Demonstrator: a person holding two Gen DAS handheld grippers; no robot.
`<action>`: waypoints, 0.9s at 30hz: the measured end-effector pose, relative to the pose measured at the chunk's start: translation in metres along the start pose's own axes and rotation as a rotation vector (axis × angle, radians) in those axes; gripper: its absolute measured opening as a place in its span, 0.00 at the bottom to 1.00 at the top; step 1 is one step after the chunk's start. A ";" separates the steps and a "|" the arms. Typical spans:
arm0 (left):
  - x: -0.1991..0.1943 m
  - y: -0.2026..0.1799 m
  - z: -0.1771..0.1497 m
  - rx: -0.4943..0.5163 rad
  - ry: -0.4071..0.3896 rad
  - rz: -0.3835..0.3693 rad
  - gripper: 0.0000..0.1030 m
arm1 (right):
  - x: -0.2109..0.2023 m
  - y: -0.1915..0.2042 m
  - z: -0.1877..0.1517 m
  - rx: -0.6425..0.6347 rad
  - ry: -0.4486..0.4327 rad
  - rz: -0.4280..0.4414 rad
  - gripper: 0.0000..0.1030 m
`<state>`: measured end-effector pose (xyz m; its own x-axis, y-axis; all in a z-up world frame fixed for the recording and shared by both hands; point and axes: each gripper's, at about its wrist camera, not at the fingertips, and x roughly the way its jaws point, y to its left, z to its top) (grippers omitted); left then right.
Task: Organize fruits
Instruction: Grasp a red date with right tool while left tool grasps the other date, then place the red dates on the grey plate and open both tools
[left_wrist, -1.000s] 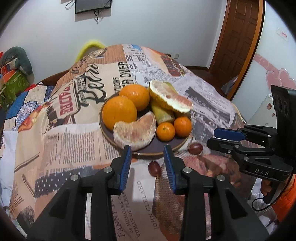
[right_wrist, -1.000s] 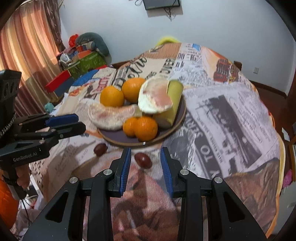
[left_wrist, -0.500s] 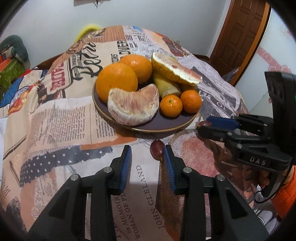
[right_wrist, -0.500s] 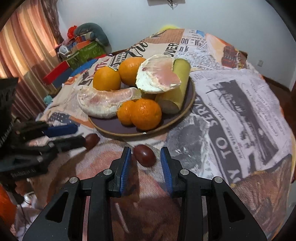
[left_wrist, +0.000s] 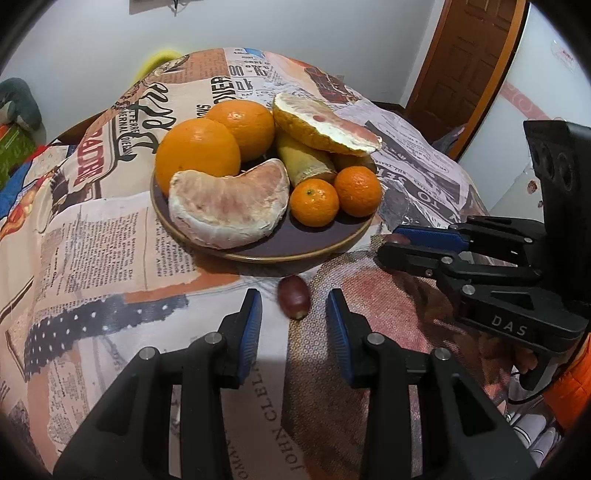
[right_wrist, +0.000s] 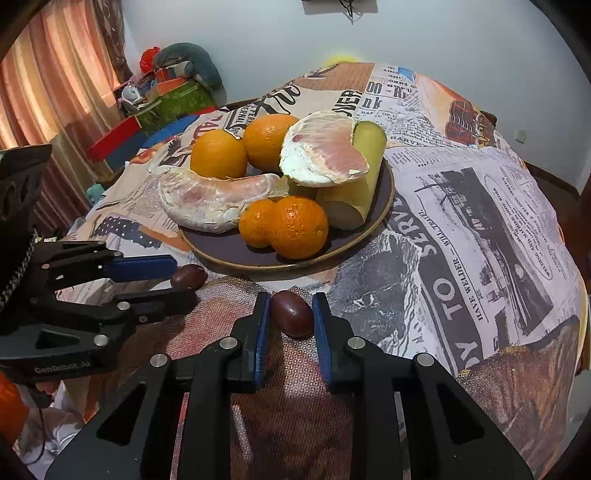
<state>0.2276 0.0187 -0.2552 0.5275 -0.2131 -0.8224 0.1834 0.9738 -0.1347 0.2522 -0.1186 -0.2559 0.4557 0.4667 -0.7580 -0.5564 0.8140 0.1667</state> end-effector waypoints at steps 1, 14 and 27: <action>0.000 0.000 0.001 -0.003 -0.003 0.000 0.32 | 0.000 0.000 0.000 0.001 -0.001 0.003 0.20; -0.008 0.006 0.001 -0.030 -0.023 -0.002 0.16 | -0.018 0.004 0.007 0.014 -0.046 0.023 0.20; -0.044 0.014 0.021 -0.036 -0.134 0.029 0.16 | -0.038 0.015 0.039 -0.024 -0.143 0.033 0.20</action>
<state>0.2248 0.0401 -0.2090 0.6384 -0.1916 -0.7455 0.1384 0.9813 -0.1337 0.2534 -0.1106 -0.2004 0.5298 0.5392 -0.6546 -0.5887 0.7894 0.1738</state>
